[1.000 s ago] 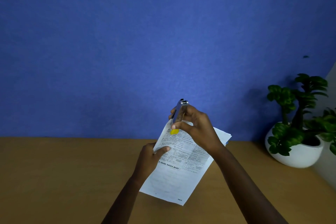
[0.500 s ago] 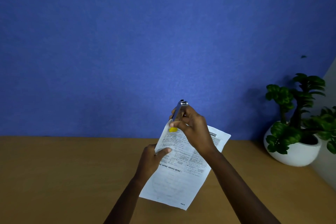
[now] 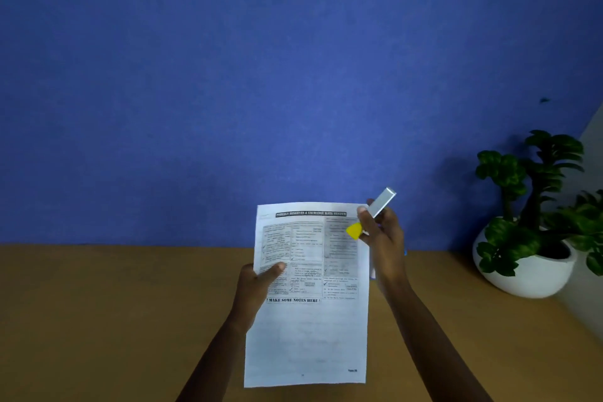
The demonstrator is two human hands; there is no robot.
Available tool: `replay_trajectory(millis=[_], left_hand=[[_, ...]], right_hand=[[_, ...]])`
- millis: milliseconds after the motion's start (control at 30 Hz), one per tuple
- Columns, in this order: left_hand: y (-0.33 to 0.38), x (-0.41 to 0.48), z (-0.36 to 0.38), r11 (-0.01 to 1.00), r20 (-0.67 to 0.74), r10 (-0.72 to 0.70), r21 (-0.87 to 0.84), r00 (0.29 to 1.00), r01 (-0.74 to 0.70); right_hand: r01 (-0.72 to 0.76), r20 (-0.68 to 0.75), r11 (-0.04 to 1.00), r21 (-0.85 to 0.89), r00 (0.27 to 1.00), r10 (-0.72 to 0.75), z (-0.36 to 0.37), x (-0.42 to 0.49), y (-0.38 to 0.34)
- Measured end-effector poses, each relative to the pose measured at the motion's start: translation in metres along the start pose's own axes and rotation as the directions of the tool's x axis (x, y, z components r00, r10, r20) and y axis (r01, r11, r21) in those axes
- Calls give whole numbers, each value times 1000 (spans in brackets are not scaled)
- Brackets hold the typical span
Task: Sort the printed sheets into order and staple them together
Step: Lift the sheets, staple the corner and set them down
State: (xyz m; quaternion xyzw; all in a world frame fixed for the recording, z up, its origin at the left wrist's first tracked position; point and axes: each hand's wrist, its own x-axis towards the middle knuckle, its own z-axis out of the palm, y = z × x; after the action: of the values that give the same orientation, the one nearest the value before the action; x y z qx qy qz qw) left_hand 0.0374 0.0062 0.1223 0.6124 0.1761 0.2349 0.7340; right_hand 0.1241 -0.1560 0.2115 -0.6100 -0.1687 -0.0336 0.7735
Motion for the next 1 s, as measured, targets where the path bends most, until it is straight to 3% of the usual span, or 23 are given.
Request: replay_trajectory(millis=[100, 167, 233, 333, 433, 533, 767, 1000], left_hand=[[-3, 0, -5, 999, -30, -24, -37, 999, 23], [-7, 1, -6, 998, -64, -35, -47, 997, 32], [-10, 2, -7, 999, -89, -39, -34, 995, 37], [-15, 3, -8, 999, -112, -46, 0, 993, 46], [-19, 4, -9, 999, -120, -45, 22, 992, 48], [-22, 5, -10, 997, -122, -57, 35, 991, 61], [-30, 7, -9, 995, -120, -71, 63, 990, 79], [-33, 12, -11, 995, -125, -75, 56, 989, 83]], right_hand=[[-58, -67, 984, -167, 997, 47, -23, 2, 31], [-112, -88, 902, -417, 993, 83, -40, 0, 59], [-176, -96, 728, -663, 984, 151, -55, -6, 89], [-197, -76, 481, -854, 963, 259, -73, -21, 124], [-182, -86, 249, -951, 932, 352, -87, -36, 145], [-220, -156, 115, -969, 900, 406, -95, -44, 156], [-178, -165, -3, -984, 909, 382, -98, -52, 174], [-167, -162, -19, -986, 913, 374, -98, -50, 183]])
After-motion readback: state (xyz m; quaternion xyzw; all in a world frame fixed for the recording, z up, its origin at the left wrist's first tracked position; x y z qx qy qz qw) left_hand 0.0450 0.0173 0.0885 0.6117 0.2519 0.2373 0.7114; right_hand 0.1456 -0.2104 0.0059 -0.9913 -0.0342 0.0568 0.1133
